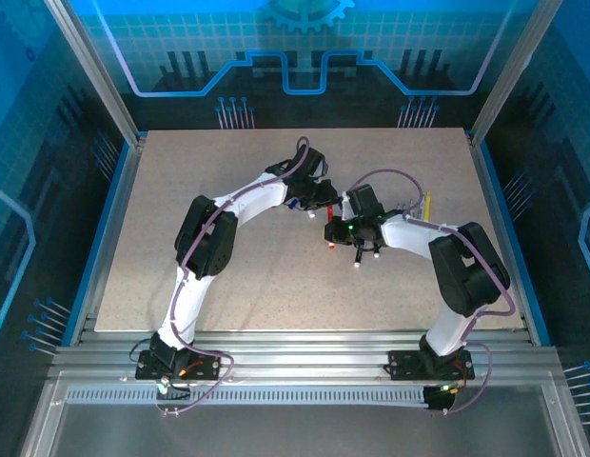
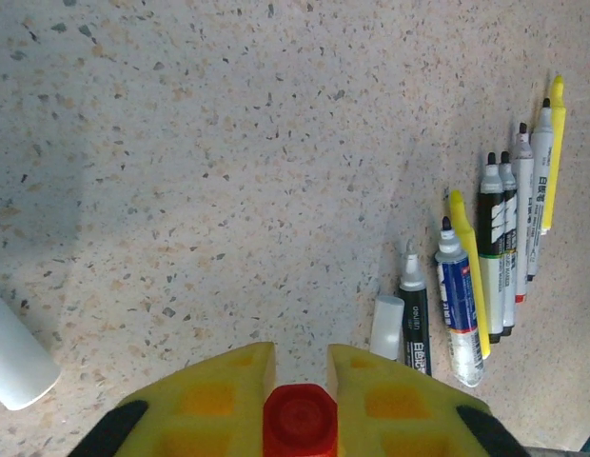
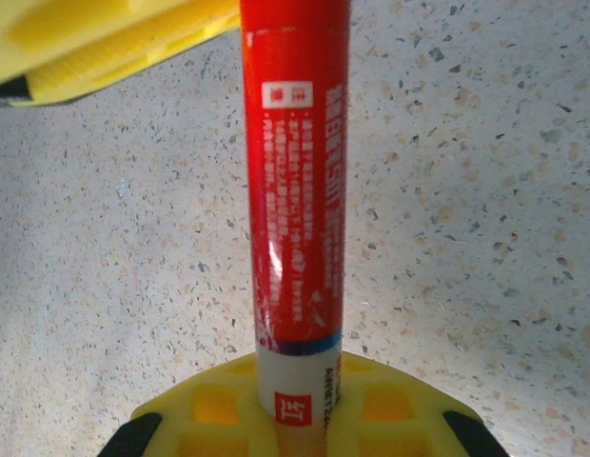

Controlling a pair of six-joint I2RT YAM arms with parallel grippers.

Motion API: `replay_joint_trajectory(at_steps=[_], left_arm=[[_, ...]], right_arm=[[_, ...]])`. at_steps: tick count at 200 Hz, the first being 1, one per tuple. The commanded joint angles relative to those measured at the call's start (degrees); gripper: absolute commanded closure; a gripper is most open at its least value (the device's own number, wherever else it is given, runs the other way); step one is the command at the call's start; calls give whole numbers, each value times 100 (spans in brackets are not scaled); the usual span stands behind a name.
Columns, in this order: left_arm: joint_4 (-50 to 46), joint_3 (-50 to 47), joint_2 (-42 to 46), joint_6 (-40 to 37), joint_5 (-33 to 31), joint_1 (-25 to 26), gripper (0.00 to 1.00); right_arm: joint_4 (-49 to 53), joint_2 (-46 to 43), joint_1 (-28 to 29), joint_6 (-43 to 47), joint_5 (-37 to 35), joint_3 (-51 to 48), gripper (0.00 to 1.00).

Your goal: Open the pen caps

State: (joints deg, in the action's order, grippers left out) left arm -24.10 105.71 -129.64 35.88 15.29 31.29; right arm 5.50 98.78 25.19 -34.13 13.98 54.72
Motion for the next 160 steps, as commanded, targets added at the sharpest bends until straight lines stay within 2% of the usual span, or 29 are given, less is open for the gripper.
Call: replay_joint_trajectory(at_steps=[1, 37, 49, 68, 93, 133, 160], left_arm=[[-213, 225, -25, -85, -172, -28, 100], [-430, 661, -213, -130, -587, -90, 100], [-533, 918, -306, -176, -804, -105, 100], [-898, 1685, -638, -266, -1097, -187, 100], [-1243, 2593, -1082, -240, -1103, -297, 100], [-1247, 2687, -1098, -234, -1194, -299, 100], [-1274, 2847, -1140, -272, -1135, -308, 100]], right_arm=[[-78, -181, 108, -23, 110, -66, 100], [143, -554, 286, -118, 234, -400, 100], [235, -831, 434, -202, 291, -811, 100], [343, -1447, 889, -497, 423, -1515, 100], [180, -2069, 1523, -1122, 328, -2285, 100], [-154, -2386, 1753, -1582, 236, -2506, 100], [259, -2837, 1851, -1655, -135, -2581, 100]])
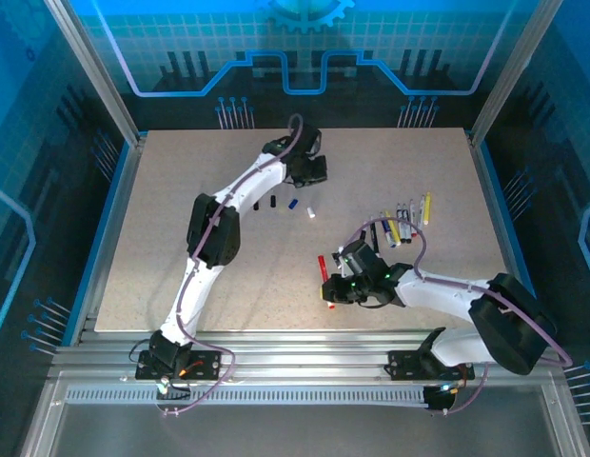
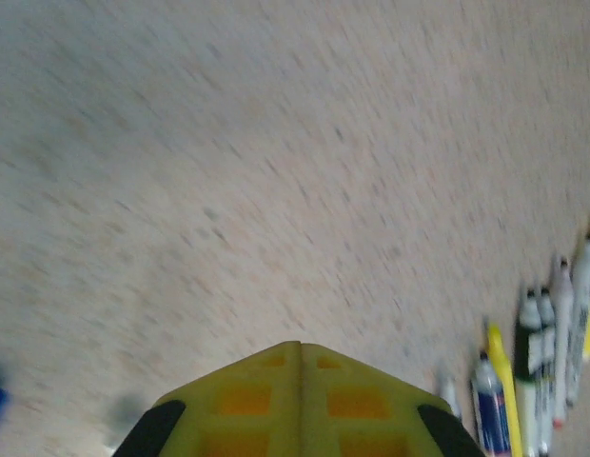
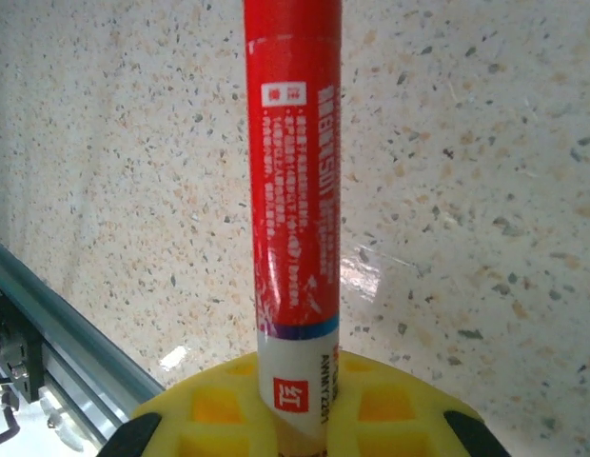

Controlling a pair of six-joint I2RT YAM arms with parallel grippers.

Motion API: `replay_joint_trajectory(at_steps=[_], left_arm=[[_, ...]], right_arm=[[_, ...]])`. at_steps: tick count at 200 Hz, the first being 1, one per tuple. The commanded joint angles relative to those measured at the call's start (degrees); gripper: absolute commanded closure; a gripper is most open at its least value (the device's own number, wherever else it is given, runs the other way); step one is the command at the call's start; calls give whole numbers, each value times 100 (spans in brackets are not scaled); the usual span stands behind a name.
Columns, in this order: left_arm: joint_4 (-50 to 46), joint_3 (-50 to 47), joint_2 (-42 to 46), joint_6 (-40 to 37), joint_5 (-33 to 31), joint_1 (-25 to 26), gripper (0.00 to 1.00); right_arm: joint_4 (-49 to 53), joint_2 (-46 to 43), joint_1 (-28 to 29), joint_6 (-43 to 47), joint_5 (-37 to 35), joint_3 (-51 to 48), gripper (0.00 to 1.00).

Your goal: Open the pen caps

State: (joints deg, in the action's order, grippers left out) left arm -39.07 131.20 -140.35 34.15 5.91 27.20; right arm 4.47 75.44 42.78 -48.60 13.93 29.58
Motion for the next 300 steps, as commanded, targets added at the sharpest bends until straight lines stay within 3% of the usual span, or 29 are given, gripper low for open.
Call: replay_joint_trajectory(at_steps=[1, 56, 70, 82, 158, 217, 300], left_arm=[[228, 300, -70, -101, -192, 97, 100], [325, -456, 448, -205, 204, 131, 100], [500, -982, 773, -224, 284, 143, 70], [752, -1454, 1064, -193, 362, 167, 60], [1368, -2489, 1598, -191, 730, 543, 46], [1262, -2335, 1406, -157, 844, 709, 47], [1260, -2313, 1321, -108, 929, 760, 59]], right_arm=[[379, -521, 91, -205, -151, -76, 100], [956, -927, -593, 483, -192, 186, 100], [958, -812, -852, 667, -103, 301, 100], [927, -704, -1032, 817, -43, 415, 100], [563, 265, -1640, 1251, 173, 1133, 100], [490, 650, -1768, 1431, 4, 1602, 100], [185, 1191, -1829, 1362, 116, 1979, 100]])
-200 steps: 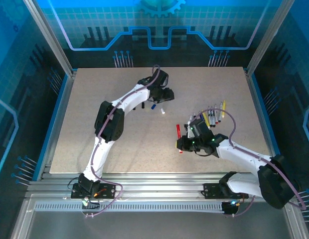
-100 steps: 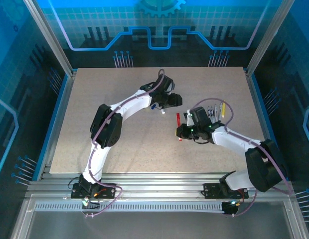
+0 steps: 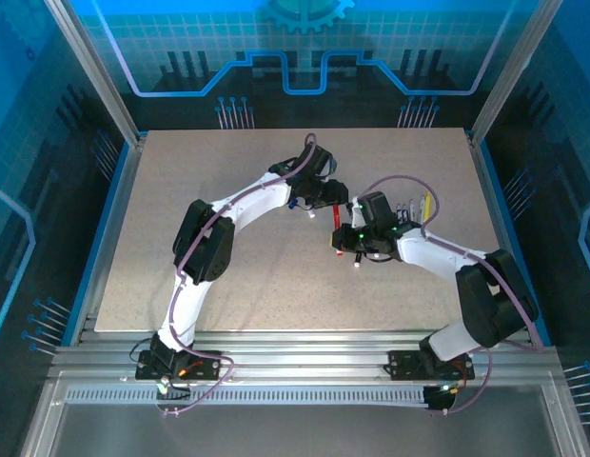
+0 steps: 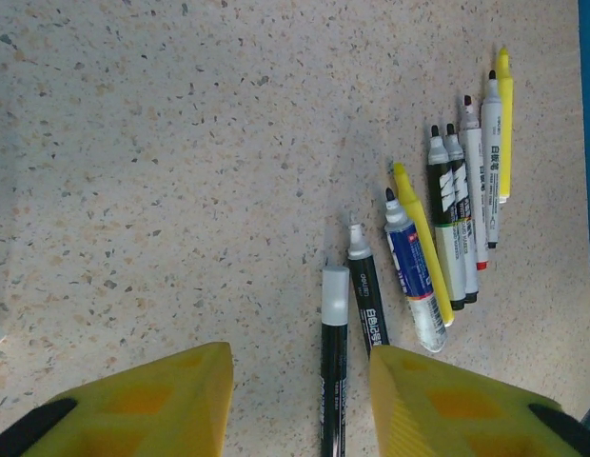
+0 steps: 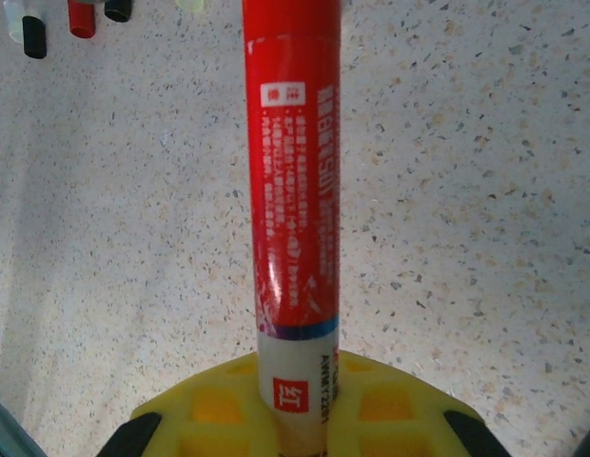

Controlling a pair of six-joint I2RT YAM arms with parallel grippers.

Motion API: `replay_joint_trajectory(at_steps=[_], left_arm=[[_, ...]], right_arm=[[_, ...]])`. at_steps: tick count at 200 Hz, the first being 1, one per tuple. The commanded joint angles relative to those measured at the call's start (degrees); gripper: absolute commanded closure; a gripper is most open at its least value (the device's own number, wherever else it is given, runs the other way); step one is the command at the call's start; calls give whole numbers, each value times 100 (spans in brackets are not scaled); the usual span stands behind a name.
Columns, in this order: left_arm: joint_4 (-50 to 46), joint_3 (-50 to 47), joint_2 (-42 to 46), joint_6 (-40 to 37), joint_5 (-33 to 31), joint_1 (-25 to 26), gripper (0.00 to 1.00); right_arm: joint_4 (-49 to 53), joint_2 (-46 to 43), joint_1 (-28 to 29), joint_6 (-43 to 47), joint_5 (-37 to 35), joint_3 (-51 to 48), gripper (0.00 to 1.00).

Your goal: Open the pen caps

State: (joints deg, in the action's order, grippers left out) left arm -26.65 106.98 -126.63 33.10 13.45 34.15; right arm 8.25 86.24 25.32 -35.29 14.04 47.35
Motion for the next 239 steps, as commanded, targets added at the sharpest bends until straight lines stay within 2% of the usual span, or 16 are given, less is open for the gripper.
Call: replay_joint_trajectory(at_steps=[1, 40, 97, 144, 165, 193, 210, 220, 226, 239], left_arm=[[19, 106, -49, -4, 175, 61, 59], [14, 70, -67, -6, 176, 66, 64], [38, 64, -90, 20, 206, 68, 79], [29, 38, -127, 23, 203, 72, 79], [3, 50, -160, 22, 194, 66, 75], [-29, 91, -210, 13, 183, 62, 78], [-49, 126, -239, 3, 179, 58, 84], [-91, 167, -265, 3, 122, 57, 92], [-124, 195, -290, -1, 70, 48, 100], [-157, 281, -326, -10, -57, 20, 100]], right_arm=[[-197, 112, -81, 31, 106, 203, 100], [-223, 144, -97, 4, 112, 269, 100], [-236, 237, -128, -11, 173, 276, 100], [-309, 358, -158, -48, 204, 541, 100], [-336, 445, -163, -44, 208, 597, 100], [-359, 503, -163, -66, 240, 606, 100], [-366, 522, -168, -64, 247, 588, 100], [-381, 528, -173, -66, 273, 583, 100], [-384, 529, -173, -74, 306, 578, 100], [-417, 527, -156, -99, 343, 524, 100]])
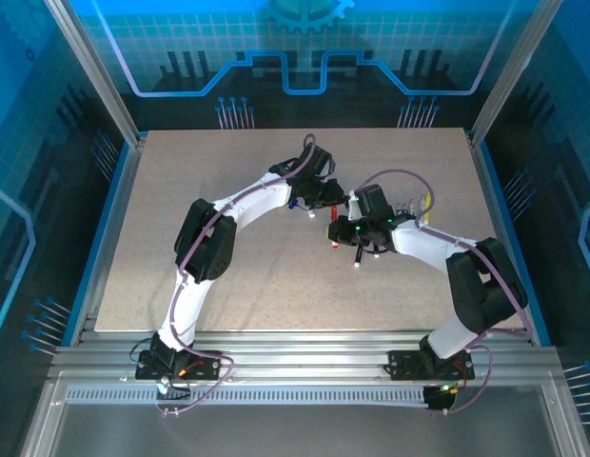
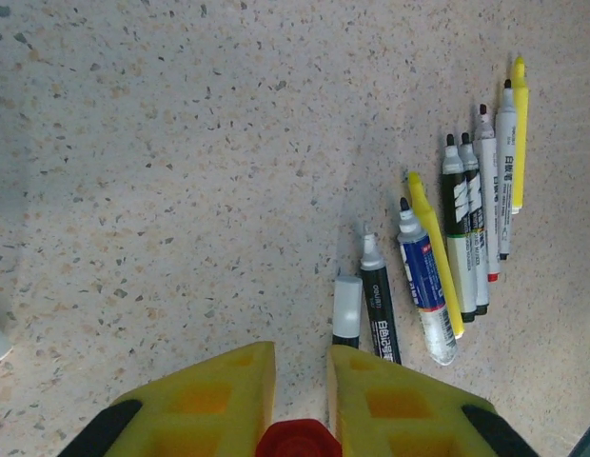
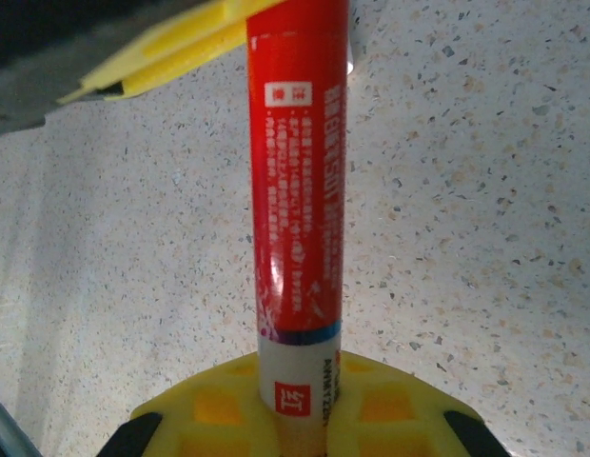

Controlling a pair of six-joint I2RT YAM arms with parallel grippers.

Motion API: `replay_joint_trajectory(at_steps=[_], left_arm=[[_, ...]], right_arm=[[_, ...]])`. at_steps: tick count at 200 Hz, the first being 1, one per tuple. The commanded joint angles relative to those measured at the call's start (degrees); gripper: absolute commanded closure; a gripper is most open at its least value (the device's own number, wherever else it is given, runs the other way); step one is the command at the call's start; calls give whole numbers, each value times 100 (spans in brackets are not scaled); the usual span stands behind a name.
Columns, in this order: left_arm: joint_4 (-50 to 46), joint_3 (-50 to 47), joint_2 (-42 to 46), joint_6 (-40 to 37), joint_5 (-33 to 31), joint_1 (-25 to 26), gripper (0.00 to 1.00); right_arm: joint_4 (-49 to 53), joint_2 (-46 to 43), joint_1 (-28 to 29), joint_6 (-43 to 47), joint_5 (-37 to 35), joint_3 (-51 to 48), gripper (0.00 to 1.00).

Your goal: Open the pen caps

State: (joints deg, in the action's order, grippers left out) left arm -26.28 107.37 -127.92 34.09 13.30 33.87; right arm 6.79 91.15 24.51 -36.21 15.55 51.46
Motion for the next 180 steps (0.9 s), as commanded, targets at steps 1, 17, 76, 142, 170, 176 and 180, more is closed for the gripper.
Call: replay_joint_trajectory(at_steps=[1, 17, 76, 142, 170, 176, 180], left_arm=[[-193, 250, -198, -115, -53, 45, 100], [-191, 457, -282, -89, -286, -48, 100], [-1455, 3686, -1820, -11, -688, -513, 100], [-1277, 3645, -1827, 145, -601, -610, 100], [-949, 2931, -1450, 82, -476, -585, 100], [-917, 2794, -1366, 81, -381, -584, 100], [-899, 2699, -1313, 77, -303, -587, 100]], right_arm=[[-273, 30, -77, -4, 197, 103, 100], [-284, -25, -11, -40, 266, -43, 100], [-52, -1750, 1252, -1044, 459, -2131, 100], [73, -2482, 1715, -1521, 145, -2358, 100], [442, -2714, 1571, -1211, -252, -2179, 100], [441, -2694, 1492, -1147, -251, -2165, 100], [437, -2668, 1437, -1097, -237, -2151, 100]])
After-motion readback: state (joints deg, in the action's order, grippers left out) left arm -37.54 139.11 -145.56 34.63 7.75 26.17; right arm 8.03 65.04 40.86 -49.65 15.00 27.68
